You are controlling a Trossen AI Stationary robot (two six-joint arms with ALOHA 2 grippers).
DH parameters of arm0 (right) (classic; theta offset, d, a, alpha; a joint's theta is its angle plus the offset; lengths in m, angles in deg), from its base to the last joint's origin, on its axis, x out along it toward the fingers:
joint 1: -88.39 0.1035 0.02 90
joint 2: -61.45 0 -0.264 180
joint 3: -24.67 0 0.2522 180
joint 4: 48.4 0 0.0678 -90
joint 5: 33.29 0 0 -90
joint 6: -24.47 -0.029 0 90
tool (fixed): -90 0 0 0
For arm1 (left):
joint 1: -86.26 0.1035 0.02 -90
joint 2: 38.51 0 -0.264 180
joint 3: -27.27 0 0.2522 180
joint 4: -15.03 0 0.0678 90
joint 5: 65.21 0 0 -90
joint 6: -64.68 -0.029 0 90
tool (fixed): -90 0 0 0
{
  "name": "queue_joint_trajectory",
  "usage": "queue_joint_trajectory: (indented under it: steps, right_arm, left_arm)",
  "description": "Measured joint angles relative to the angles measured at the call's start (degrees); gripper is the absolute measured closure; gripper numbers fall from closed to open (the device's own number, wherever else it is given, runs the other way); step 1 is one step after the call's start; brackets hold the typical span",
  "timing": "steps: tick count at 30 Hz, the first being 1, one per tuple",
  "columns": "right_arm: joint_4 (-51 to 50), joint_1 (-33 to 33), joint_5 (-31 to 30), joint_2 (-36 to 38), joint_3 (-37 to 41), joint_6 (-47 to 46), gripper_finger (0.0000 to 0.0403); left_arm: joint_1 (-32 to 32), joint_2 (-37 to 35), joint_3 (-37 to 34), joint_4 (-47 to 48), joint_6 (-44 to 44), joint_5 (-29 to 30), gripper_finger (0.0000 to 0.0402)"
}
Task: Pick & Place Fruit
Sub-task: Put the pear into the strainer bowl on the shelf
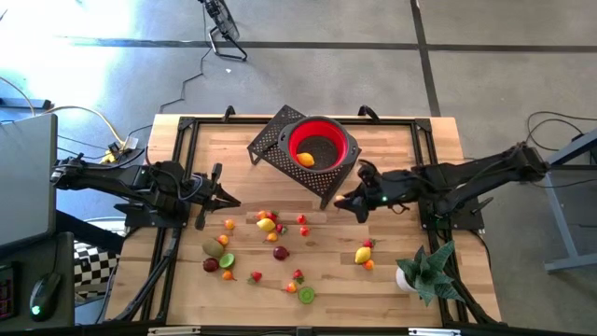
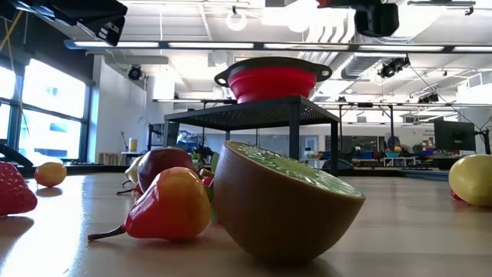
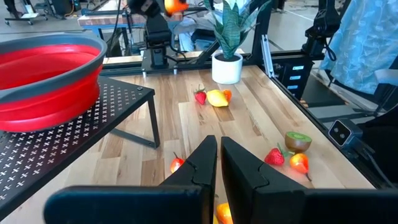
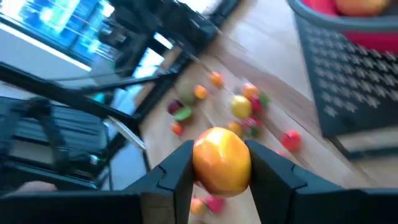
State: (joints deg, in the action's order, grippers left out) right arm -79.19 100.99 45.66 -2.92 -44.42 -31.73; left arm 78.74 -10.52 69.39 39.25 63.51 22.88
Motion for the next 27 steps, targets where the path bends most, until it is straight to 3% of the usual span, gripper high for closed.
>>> queue_joint_trajectory:
  steps: [19, 27]
  right_arm:
    - [20.6, -8.9, 0.0, 0.5, 0.0, 17.1, 0.0281]
    - [19.2, -11.8, 0.7, -1.3, -5.4, 24.3, 0.0285]
  left_arm:
    - [0.0, 0.0, 0.0, 0.0, 0.0, 0.0, 0.0382]
    - [0.0, 0.0, 0.0, 0.1, 0.0, 0.0, 0.0382]
